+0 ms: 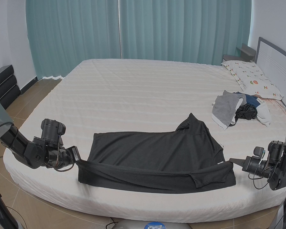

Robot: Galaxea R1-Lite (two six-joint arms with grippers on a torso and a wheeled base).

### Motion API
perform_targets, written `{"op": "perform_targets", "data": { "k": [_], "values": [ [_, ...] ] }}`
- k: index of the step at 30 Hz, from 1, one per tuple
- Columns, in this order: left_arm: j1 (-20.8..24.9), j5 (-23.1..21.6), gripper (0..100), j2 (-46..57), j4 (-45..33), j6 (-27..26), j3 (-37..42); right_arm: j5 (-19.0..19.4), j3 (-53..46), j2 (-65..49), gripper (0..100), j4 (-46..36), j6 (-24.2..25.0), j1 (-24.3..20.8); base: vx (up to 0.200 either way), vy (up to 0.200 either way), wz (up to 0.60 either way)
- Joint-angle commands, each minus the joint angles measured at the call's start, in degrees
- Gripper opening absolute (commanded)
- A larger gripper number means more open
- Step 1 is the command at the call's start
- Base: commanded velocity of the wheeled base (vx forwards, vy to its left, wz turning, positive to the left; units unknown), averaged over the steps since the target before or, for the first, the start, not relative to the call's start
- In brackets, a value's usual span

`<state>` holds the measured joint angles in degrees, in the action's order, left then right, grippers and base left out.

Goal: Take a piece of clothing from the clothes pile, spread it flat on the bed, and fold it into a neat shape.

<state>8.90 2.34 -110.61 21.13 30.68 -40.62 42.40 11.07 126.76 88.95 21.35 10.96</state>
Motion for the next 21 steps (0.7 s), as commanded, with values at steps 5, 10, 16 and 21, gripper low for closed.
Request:
{"op": "perform_targets", "data": {
  "k": [5,10,16,21],
  "values": [
    [-0.2,0.1,0,2.6,-7.1,-2.6,-0.2,1.5,-2.5,-3.8,0,0.4,-0.3,0.4,0.0,0.0,0.0],
    [-0.3,0.1,0,2.5,-10.2,-3.2,-0.7,2.0,-2.7,-4.8,0,0.4,-0.3,1.3,0.0,0.0,0.0],
    [-0.5,0.1,0,2.4,-13.9,-4.0,-1.5,3.1,-3.4,-4.9,0,0.4,-0.6,1.7,0.0,0.0,0.0],
    [-0.5,0.1,0,2.4,-15.9,-4.8,-1.6,3.1,-3.8,-6.1,0,0.4,-0.6,1.8,0.0,0.0,0.0]
  ]
}}
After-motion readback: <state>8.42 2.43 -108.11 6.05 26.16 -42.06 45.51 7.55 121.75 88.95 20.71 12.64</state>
